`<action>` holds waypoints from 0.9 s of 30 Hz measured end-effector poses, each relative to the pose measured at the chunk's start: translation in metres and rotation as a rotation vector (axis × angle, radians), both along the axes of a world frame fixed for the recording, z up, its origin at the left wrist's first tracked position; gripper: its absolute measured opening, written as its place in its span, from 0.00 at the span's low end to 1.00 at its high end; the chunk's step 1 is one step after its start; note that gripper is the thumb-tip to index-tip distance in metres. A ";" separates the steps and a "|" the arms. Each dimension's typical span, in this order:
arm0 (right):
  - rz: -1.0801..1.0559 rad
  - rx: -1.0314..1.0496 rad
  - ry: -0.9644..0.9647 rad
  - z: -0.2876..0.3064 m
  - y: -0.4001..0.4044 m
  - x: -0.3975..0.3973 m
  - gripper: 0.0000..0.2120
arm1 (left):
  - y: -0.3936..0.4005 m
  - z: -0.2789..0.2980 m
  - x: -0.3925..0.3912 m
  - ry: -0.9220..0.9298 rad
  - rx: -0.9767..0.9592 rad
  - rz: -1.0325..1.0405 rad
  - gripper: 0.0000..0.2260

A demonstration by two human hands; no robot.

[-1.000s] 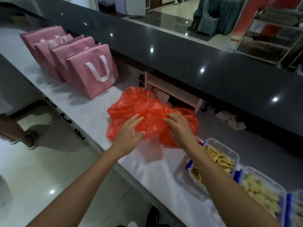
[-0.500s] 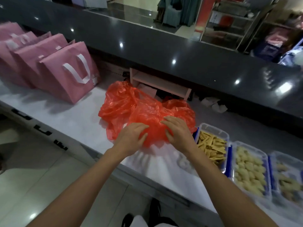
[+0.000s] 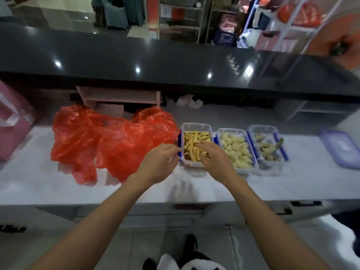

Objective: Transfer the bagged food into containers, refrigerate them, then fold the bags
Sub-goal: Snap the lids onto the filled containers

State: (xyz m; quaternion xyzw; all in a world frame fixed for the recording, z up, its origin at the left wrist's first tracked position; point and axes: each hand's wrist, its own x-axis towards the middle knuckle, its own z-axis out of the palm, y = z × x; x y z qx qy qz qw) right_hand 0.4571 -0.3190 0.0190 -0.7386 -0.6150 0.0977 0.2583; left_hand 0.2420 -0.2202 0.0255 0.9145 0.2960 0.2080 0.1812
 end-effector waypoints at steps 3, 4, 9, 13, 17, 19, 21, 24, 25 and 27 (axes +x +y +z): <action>-0.113 -0.066 -0.007 0.003 -0.033 0.037 0.19 | -0.009 0.003 0.048 0.052 0.008 -0.096 0.14; -0.150 -0.091 -0.019 0.004 -0.045 0.051 0.19 | -0.013 0.004 0.066 0.077 0.015 -0.136 0.14; -0.329 -0.151 0.024 0.003 -0.110 0.127 0.18 | -0.041 0.009 0.162 0.180 0.047 -0.279 0.16; -0.431 -0.129 0.092 0.002 -0.166 0.197 0.18 | -0.078 0.014 0.248 0.175 0.052 -0.372 0.15; -0.523 -0.166 0.144 -0.006 -0.221 0.277 0.19 | -0.125 0.015 0.337 0.144 0.026 -0.402 0.13; -0.555 -0.178 0.176 -0.011 -0.251 0.315 0.19 | -0.149 0.007 0.380 0.180 -0.001 -0.438 0.14; -0.582 -0.192 0.211 -0.015 -0.278 0.347 0.19 | -0.172 0.000 0.421 0.218 -0.016 -0.452 0.15; -0.617 -0.236 0.242 -0.021 -0.313 0.387 0.20 | -0.206 -0.006 0.470 0.289 -0.019 -0.471 0.16; -0.626 -0.253 0.242 -0.022 -0.323 0.399 0.20 | -0.216 -0.007 0.484 0.322 -0.013 -0.487 0.17; -0.646 -0.277 0.243 -0.023 -0.339 0.422 0.20 | -0.232 -0.009 0.511 0.381 -0.001 -0.513 0.18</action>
